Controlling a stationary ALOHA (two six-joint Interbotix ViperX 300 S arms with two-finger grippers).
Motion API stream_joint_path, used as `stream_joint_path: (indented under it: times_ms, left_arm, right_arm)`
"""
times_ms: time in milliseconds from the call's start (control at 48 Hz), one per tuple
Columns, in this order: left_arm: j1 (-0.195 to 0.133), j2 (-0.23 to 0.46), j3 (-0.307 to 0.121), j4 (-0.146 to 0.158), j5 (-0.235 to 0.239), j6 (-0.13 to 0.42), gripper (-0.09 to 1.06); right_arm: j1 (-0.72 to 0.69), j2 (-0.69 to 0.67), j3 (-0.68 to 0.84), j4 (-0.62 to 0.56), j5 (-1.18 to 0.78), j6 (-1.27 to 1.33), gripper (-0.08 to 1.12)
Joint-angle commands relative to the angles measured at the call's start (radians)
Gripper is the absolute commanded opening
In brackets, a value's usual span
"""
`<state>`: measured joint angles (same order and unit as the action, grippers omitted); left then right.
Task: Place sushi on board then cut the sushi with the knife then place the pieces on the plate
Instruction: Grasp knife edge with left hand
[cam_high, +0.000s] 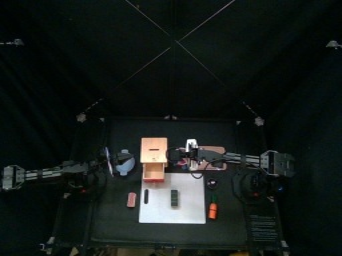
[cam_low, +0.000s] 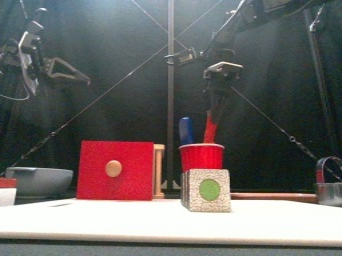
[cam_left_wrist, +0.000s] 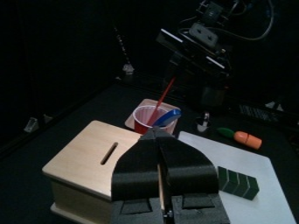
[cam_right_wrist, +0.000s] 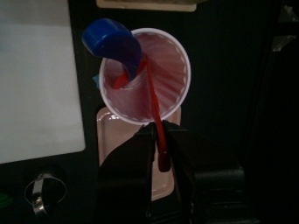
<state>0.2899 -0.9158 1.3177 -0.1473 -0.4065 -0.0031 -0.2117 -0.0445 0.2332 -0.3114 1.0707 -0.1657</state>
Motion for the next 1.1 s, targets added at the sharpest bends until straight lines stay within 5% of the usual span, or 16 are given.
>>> stream_joint_path:
  times_ms: [21, 583, 875, 1104]
  left_arm:
    - [0.003, 0.005, -0.014, 0.002, -0.011, 0.000, 0.05]
    - [0.020, 0.003, -0.014, 0.002, -0.009, 0.000, 0.05]
    - [0.021, 0.005, -0.028, 0.005, -0.015, 0.006, 0.07]
    - [0.015, 0.014, -0.055, 0.051, -0.034, 0.006, 0.18]
  right_arm:
    - [-0.002, -0.026, -0.034, -0.005, -0.002, 0.002, 0.52]
    - [-0.002, -0.117, -0.014, -0.003, -0.006, 0.025, 0.41]
    - [0.002, -0.356, 0.023, 0.014, -0.092, 0.080, 0.41]
    - [0.018, -0.574, 0.249, 0.040, -0.370, 0.193, 0.41]
